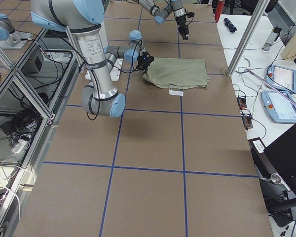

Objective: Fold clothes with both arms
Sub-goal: 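Lower the left gripper and grasp the shirt's other near corner, then lift both near corners and fold them over toward the tag end with both grippers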

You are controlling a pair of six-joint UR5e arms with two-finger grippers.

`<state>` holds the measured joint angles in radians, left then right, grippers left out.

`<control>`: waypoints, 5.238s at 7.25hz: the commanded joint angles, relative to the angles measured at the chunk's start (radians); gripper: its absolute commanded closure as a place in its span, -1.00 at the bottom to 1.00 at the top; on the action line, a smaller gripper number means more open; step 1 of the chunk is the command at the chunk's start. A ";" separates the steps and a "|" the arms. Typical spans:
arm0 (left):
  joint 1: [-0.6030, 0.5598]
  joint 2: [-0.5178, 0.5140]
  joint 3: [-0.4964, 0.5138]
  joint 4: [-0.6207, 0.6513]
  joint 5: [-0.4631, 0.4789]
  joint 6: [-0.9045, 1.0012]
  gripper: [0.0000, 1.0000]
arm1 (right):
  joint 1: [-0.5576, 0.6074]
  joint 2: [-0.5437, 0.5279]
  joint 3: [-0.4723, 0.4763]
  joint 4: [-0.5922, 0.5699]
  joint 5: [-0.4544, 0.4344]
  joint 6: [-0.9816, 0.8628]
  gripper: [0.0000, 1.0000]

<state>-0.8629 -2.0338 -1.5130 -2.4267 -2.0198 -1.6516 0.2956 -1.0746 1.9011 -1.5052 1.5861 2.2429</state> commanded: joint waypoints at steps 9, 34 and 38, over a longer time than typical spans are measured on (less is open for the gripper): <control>0.556 0.230 -0.360 0.205 0.355 -0.393 -0.13 | -0.032 -0.044 0.042 -0.001 -0.003 0.004 1.00; 0.268 0.020 -0.506 0.469 0.177 -0.372 1.00 | 0.192 0.084 0.182 -0.353 0.142 -0.150 1.00; 0.187 -0.089 -0.205 0.367 0.182 -0.261 1.00 | 0.313 0.210 -0.205 -0.091 0.185 -0.225 1.00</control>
<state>-0.6523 -2.0805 -1.8233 -2.0007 -1.8382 -1.9263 0.5772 -0.9164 1.8222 -1.6582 1.7538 2.0504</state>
